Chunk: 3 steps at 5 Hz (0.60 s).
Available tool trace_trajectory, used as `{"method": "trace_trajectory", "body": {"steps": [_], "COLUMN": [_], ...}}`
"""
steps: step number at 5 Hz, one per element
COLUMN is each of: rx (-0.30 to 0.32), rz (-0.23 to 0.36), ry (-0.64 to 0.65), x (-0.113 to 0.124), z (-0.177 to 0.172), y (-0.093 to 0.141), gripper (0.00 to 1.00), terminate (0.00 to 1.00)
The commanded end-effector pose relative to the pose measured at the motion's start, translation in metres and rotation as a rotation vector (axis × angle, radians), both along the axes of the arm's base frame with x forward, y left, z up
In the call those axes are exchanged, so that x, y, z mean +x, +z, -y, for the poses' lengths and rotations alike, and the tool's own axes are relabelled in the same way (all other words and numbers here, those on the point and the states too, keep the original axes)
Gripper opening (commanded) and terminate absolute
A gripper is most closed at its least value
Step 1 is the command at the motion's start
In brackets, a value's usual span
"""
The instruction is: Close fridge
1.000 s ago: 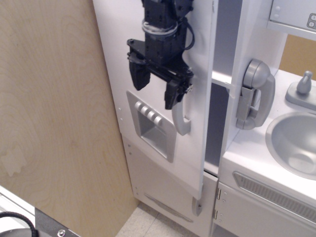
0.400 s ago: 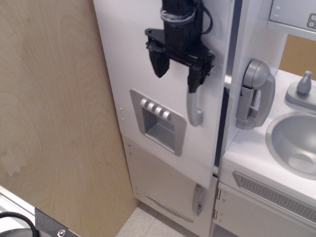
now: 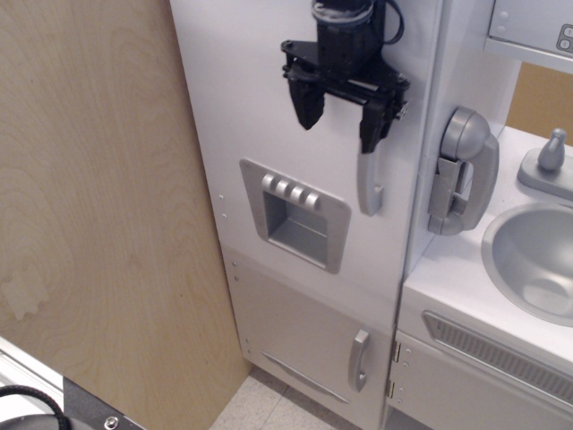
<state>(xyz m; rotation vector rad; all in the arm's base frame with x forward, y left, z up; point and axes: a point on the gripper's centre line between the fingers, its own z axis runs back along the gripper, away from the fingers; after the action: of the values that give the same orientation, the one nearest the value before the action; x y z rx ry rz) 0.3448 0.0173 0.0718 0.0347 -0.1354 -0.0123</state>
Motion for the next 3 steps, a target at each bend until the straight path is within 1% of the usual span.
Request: {"method": "trace_trajectory", "body": {"steps": [1, 2, 3], "rx": [0.004, 0.023, 0.01], "rz": [0.054, 0.052, 0.047], "ry": [0.023, -0.079, -0.135], "x": [0.014, -0.035, -0.074], "z": [-0.007, -0.013, -0.017], "y": [0.02, 0.02, 0.023], "gripper": [1.0, 1.0, 1.0], "terminate": [0.0, 0.0, 0.0]}}
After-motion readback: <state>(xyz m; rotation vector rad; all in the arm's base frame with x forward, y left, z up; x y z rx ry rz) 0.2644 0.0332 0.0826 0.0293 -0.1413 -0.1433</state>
